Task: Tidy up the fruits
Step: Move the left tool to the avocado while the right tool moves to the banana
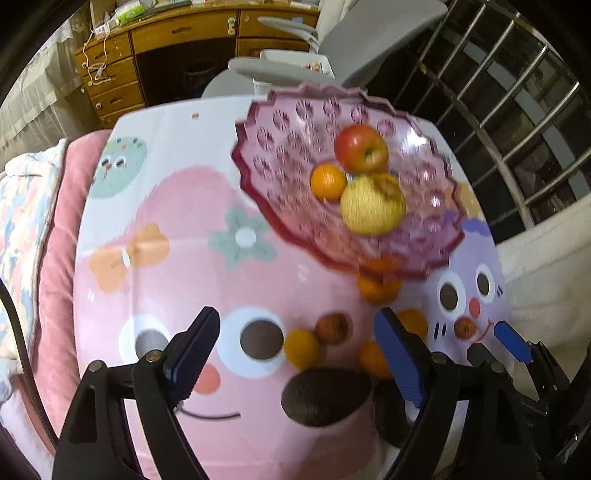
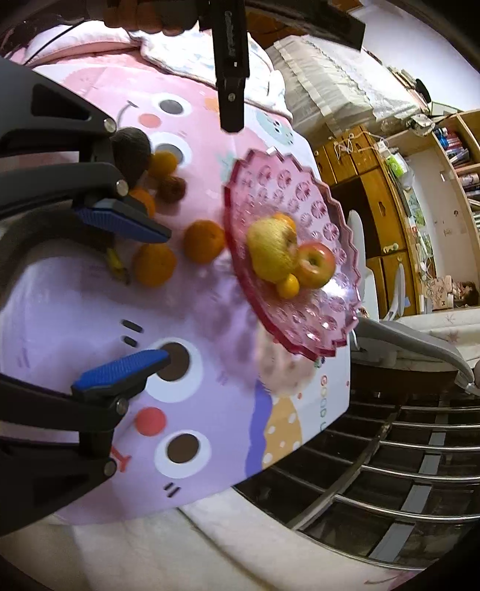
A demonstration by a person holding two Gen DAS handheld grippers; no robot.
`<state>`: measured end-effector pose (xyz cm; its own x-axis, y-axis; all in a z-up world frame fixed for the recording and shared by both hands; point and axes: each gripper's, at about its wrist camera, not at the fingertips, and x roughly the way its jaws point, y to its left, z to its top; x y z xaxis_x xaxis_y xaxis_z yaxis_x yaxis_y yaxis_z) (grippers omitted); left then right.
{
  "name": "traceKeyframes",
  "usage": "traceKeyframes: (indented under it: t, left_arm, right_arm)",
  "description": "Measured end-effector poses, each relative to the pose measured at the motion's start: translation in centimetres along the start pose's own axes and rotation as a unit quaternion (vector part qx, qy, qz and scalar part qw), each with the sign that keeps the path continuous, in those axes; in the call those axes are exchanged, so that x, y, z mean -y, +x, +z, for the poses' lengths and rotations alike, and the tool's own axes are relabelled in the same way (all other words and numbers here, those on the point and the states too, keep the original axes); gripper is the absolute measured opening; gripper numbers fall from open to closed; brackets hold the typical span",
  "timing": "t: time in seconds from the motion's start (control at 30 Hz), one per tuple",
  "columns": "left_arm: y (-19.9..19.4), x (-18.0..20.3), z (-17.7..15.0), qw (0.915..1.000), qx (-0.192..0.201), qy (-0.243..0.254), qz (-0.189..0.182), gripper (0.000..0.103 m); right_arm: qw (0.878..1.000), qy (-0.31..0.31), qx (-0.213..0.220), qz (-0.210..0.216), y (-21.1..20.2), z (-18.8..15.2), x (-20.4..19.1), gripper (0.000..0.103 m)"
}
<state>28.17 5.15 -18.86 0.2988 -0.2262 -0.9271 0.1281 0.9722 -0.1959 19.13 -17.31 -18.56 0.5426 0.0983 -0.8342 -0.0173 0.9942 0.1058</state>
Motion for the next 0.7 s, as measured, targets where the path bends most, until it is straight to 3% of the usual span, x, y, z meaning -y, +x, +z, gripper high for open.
traceKeyframes:
  t: [0.37, 0.7]
  left_arm:
    - [3.3, 1.2, -4.5, 0.9976, -0.064, 0.008, -0.025, 0.091]
    - [5.3, 1.0, -6.6, 0.9962, -0.085, 0.002, -0.02, 0.092]
  right_arm:
    - [0.998, -0.051, -0.024, 0.022, -0.2, -4.9, -2.5, 0.062]
    - [0.992, -0.103, -0.06, 0.033, 1.0, -8.4, -5.2, 0.066]
